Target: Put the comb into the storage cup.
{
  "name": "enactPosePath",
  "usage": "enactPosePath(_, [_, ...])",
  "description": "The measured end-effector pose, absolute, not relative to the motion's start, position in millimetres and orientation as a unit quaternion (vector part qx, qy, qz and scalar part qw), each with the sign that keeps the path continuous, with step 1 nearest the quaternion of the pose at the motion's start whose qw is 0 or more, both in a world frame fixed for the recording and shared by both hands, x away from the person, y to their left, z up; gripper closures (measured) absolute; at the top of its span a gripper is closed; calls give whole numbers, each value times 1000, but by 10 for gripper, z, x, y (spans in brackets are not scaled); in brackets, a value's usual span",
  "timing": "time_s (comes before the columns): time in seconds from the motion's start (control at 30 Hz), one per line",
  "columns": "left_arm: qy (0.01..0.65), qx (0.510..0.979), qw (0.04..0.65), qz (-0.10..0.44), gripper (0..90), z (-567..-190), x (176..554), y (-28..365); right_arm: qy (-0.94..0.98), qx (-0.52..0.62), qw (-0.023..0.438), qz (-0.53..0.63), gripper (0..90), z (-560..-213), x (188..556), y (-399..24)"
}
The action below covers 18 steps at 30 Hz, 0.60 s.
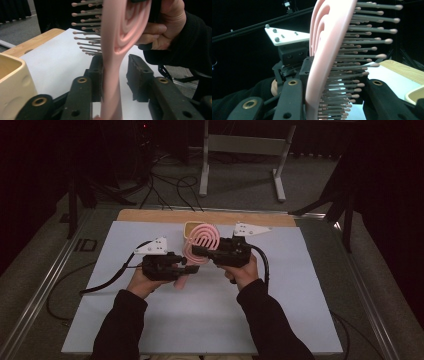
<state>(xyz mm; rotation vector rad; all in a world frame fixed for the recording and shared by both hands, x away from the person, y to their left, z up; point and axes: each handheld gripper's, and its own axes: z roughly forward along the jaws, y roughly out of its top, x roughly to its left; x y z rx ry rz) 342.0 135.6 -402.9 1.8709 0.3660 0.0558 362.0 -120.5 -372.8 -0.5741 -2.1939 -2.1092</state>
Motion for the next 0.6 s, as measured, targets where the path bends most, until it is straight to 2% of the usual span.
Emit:
enactPosePath(0.23, [170,790,589,24,526,-4008,3409,1437,-710,-191,9,-678,638,-3730,3623,-1209])
enactPosePath(0.3, [184,789,586,29,409,-3991,3413,1468,-710,-192,9,-678,638,-3729,3625,-1210])
enactPosePath(0.33, [191,788,585,30,379,-3981,3411,1489,-711,-193,6,-677,638,-3727,3621,-1212])
enactPosePath(0.5, [230,782,572,92,169,-3924,3340,1601,-710,-195,0,-677,638,-3724,3623,-1219])
enactPosePath(0.6, [240,778,570,111,129,-3910,3323,1635,-709,-195,-3,-677,637,-3722,3623,-1217])
